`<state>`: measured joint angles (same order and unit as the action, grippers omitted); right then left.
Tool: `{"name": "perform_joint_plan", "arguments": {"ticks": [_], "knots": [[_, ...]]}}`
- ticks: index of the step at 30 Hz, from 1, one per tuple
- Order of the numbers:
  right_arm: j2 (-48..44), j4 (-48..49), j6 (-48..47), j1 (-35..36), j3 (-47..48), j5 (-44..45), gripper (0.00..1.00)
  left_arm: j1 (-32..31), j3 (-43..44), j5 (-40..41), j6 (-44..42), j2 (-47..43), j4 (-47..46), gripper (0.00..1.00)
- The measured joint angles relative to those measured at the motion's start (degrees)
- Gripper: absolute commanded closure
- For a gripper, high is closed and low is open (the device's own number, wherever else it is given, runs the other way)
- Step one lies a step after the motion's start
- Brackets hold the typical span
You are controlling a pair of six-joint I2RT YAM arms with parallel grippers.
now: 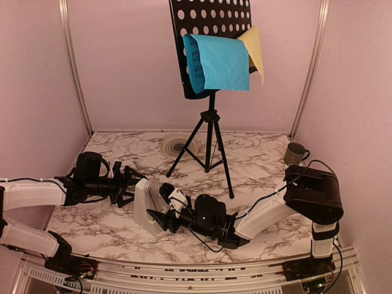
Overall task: Pack up the instrument practice props
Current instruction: Close the cover of the metronome on the metronome.
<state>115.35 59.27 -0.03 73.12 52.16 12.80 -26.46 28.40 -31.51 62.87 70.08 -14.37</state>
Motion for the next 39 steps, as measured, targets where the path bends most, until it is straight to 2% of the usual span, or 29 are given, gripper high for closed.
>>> {"name": "perform_joint_plan", "arguments": {"ticks": [39], "knots": [[8.3, 12.0, 0.5, 0.0, 0.5, 0.3, 0.56, 0.0, -1.3, -1.1, 1.2, -0.3, -2.0, 0.04]]}}
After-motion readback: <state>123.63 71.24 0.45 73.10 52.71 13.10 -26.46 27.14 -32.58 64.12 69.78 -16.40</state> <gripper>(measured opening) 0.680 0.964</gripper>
